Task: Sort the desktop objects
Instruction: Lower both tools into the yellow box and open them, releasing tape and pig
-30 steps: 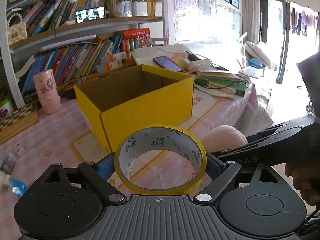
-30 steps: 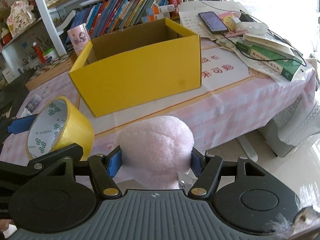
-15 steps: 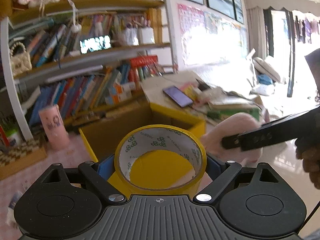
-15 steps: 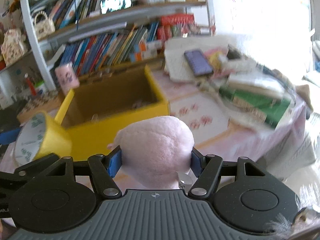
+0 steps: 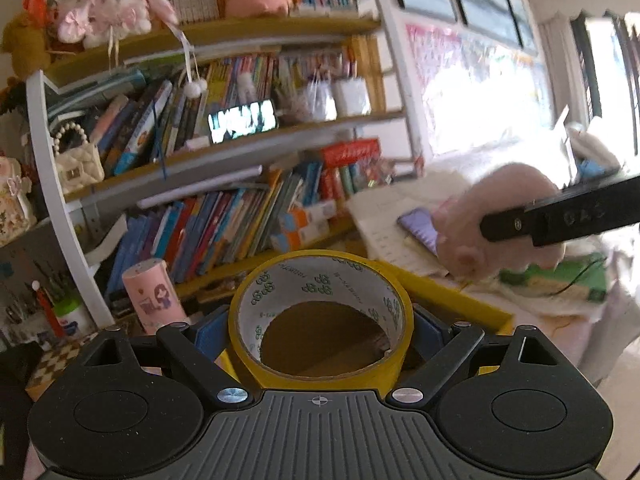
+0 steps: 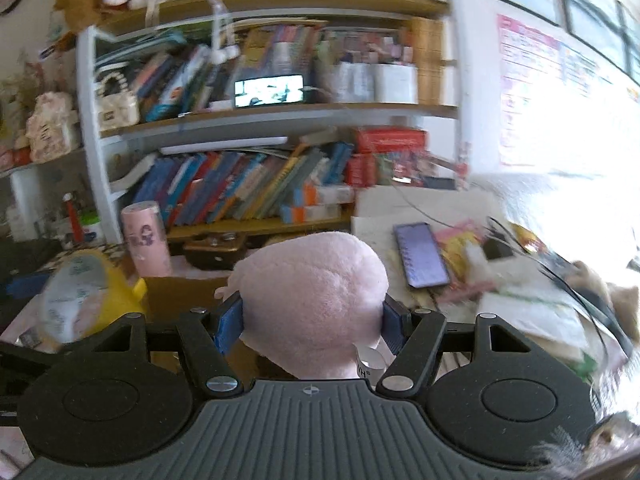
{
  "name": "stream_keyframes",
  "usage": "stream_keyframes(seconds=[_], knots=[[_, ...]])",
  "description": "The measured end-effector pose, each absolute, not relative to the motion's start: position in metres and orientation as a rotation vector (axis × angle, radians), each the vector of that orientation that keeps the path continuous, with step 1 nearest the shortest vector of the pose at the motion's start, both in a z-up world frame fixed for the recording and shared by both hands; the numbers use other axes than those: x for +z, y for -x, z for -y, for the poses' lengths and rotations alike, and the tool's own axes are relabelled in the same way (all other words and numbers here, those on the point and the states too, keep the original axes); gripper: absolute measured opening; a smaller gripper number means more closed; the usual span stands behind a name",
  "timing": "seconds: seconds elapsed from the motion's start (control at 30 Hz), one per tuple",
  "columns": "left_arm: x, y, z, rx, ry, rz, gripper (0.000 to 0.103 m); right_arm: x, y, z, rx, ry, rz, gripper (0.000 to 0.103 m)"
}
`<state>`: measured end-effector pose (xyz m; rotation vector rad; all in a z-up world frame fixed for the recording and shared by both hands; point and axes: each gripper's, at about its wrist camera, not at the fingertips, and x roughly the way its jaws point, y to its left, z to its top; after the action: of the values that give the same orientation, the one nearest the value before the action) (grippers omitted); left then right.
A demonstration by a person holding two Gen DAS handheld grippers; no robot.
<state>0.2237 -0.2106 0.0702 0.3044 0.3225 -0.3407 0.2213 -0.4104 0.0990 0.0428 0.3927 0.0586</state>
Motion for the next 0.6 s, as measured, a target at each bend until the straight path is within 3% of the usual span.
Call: stream_keyframes(seconds=[0.27,0.6], knots=[[0.038,-0.27,0.223,-0.3,-0.304,-0.486,0.092,0.089,-0.282,0.384,0.19,0.071,-0.442,0.065],[0.015,-0.293,0.236,-0.311,-0.289,-0.629,0.092,0.063,-0.365,0.367,0.298,0.094,-0.633,0.066]])
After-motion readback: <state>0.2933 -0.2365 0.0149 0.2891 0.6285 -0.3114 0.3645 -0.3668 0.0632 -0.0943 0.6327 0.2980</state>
